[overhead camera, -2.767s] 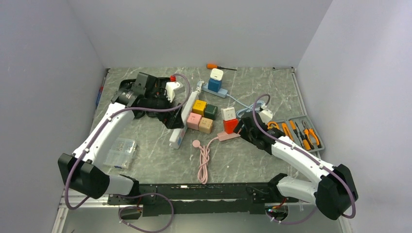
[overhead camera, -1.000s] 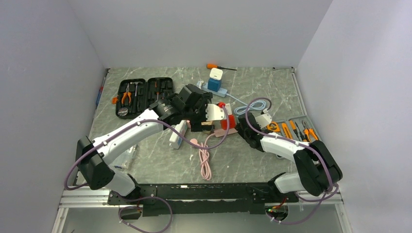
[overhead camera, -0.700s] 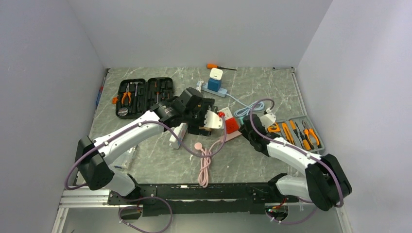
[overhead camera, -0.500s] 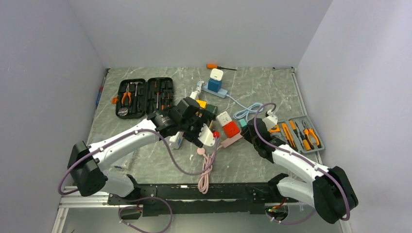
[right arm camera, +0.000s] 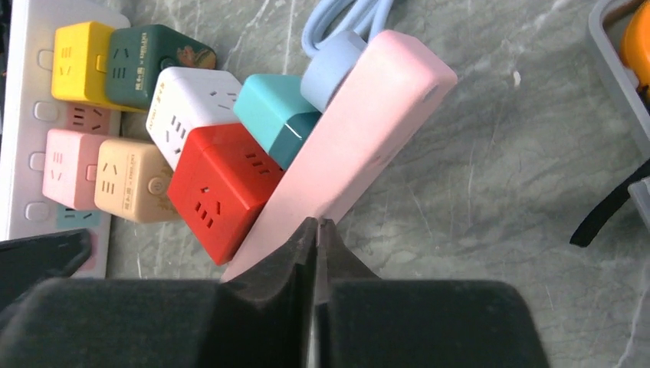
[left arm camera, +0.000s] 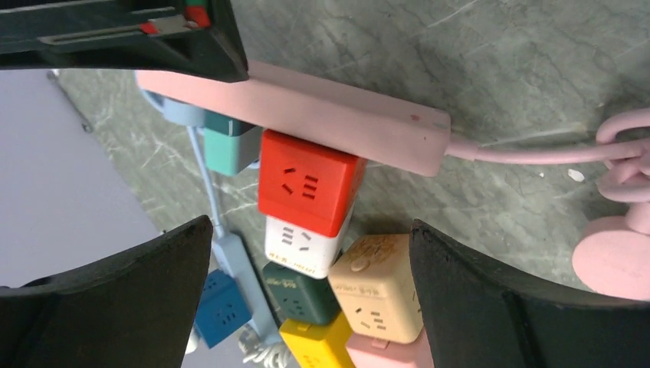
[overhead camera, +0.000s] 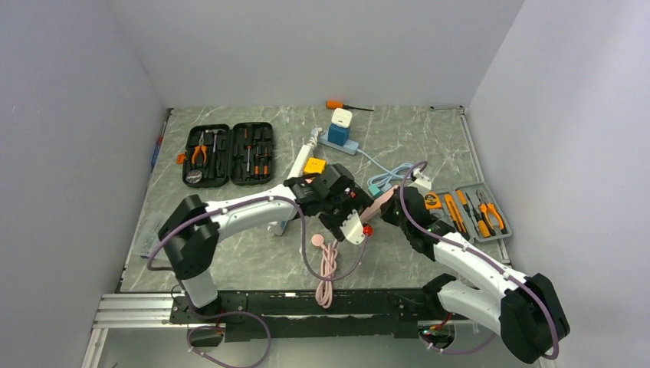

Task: Pull the plug off the socket
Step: Remove the plug from the socket.

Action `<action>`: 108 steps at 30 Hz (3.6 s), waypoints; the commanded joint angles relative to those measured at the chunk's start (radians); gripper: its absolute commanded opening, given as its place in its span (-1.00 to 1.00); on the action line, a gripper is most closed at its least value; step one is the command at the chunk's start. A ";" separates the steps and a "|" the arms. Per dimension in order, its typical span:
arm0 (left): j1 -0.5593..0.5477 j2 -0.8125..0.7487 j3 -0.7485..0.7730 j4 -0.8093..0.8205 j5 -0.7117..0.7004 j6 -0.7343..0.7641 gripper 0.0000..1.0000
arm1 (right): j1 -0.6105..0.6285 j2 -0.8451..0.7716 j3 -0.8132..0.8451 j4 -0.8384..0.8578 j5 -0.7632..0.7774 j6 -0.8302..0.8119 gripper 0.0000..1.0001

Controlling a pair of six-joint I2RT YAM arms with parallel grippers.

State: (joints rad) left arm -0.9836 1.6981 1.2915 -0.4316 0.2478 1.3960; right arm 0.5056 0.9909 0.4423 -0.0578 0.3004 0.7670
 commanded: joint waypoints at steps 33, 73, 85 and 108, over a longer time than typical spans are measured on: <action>0.307 -0.544 -0.095 -0.232 0.091 -0.305 0.99 | 0.474 0.650 0.545 -0.533 0.436 0.474 0.61; 0.289 -0.559 -0.154 -0.214 0.140 -0.303 0.99 | 0.463 0.404 0.203 -0.409 0.542 0.459 -0.45; 0.085 -0.321 -0.086 -0.106 0.120 -0.416 0.99 | 0.458 -0.077 -0.070 -0.106 0.402 0.164 -0.97; 0.020 0.076 0.189 -0.108 0.180 -0.707 0.99 | 0.457 -0.249 -0.144 0.053 0.252 0.036 -1.00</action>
State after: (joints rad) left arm -0.9539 1.7714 1.4792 -0.5678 0.3901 0.7116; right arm 0.9558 0.7658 0.2661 -0.1997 0.5842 0.8223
